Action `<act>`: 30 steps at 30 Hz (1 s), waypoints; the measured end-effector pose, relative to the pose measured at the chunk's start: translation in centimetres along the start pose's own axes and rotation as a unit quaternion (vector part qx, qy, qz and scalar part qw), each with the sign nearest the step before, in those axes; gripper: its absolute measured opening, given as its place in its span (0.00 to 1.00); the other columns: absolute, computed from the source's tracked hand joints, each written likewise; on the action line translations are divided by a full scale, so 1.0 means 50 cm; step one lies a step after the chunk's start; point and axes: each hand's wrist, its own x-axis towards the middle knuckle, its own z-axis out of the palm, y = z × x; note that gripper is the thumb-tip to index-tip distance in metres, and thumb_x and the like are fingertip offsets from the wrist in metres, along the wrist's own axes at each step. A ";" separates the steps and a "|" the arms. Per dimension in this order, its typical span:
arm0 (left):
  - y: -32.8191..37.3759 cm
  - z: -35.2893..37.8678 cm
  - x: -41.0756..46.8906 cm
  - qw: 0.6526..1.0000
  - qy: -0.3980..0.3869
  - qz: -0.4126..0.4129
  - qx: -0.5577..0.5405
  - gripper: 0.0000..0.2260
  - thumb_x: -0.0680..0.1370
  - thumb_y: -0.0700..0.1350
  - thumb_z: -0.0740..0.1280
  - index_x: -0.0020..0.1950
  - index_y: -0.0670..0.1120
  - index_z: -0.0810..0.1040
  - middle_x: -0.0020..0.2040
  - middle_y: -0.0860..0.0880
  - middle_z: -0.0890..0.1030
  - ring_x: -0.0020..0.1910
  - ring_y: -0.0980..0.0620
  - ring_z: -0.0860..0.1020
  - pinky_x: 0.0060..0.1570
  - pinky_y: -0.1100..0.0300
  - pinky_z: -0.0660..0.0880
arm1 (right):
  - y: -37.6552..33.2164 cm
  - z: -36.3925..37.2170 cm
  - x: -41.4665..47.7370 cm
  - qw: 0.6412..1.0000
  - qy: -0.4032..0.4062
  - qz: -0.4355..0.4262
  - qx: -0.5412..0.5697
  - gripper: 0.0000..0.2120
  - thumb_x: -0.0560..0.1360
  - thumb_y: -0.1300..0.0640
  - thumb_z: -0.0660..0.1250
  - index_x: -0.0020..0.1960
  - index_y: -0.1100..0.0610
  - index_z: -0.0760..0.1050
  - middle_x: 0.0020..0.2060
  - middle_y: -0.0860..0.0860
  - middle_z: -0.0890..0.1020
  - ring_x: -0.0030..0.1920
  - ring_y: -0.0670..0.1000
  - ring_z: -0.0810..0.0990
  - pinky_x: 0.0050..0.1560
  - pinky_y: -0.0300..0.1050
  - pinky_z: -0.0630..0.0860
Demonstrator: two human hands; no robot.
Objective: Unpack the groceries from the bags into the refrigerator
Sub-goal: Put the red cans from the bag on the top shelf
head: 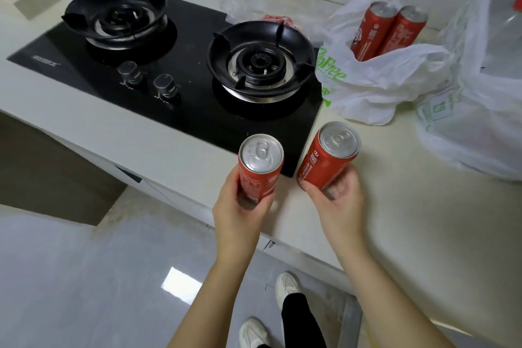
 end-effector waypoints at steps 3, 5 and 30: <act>0.042 -0.034 -0.014 0.999 0.030 0.005 -0.023 0.25 0.68 0.40 0.78 0.63 0.48 0.76 0.54 0.54 0.82 0.55 0.55 0.79 0.54 0.70 0.75 | -0.053 0.008 -0.020 1.000 -0.008 -0.010 0.003 0.29 0.66 0.67 0.78 0.64 0.56 0.72 0.55 0.49 0.82 0.55 0.48 0.82 0.61 0.55 0.77; 0.087 -0.071 -0.020 0.998 0.053 0.027 -0.029 0.25 0.68 0.40 0.78 0.63 0.48 0.77 0.54 0.56 0.82 0.54 0.56 0.79 0.55 0.69 0.75 | -0.109 0.021 -0.035 0.999 -0.027 -0.024 0.013 0.29 0.67 0.67 0.78 0.64 0.56 0.72 0.56 0.50 0.82 0.55 0.49 0.82 0.62 0.56 0.77; 0.379 -0.670 -0.349 0.845 0.528 0.085 0.000 0.23 0.68 0.42 0.78 0.53 0.64 0.74 0.48 0.70 0.80 0.51 0.65 0.79 0.49 0.72 0.75 | -0.550 0.433 -0.476 0.841 -0.506 -0.152 0.114 0.31 0.66 0.59 0.80 0.64 0.47 0.71 0.56 0.41 0.80 0.58 0.40 0.79 0.58 0.39 0.78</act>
